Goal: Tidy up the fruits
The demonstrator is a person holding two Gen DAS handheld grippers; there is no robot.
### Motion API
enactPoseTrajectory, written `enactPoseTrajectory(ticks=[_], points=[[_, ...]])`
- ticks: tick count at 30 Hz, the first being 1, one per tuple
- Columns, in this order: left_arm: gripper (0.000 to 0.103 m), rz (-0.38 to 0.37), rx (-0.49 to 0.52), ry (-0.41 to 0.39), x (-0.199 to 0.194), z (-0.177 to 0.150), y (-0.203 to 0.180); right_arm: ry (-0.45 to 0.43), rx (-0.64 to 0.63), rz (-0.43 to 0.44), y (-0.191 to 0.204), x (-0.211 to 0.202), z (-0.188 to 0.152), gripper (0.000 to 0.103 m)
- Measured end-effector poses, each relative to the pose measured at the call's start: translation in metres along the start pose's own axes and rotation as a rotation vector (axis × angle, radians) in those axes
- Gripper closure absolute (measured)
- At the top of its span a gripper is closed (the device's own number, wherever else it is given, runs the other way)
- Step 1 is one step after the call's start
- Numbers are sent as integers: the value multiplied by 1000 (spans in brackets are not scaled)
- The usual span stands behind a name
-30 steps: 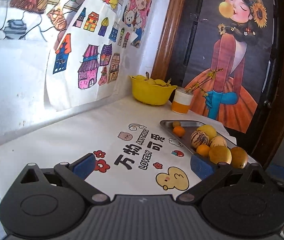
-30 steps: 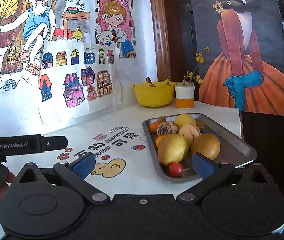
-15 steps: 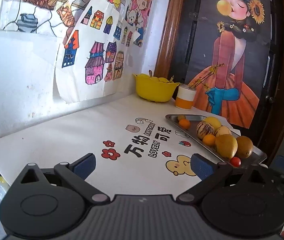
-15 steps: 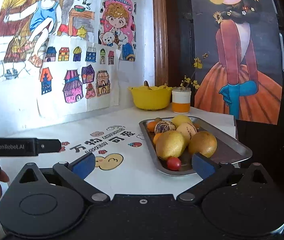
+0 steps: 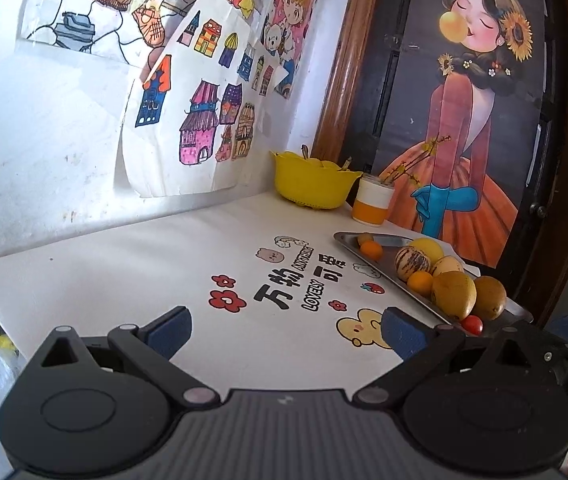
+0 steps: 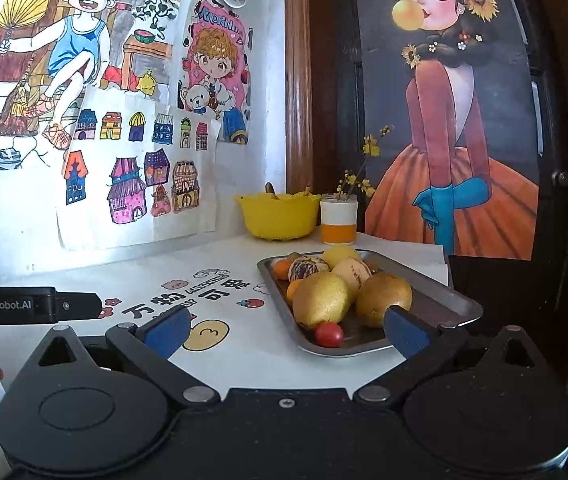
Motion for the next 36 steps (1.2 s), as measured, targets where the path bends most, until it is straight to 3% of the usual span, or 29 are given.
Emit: enactPoseTrajectory(ticks=[13, 36], points=[[0, 13, 151, 4, -8, -8, -10, 15, -27, -75, -1, -14, -5, 1], [0, 8, 164, 2, -10, -10, -9, 11, -24, -80, -4, -20, -10, 1]])
Point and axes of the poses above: each gripper's, at about its wrist camera, not at the fingertips, and x roughly the way its jaws point, y to its left, z to its top, the point moved 3 cm from there along x, roughly the way its jaws point, and after that the axes turned 4 degrees about -y, right-handed, at the moved point
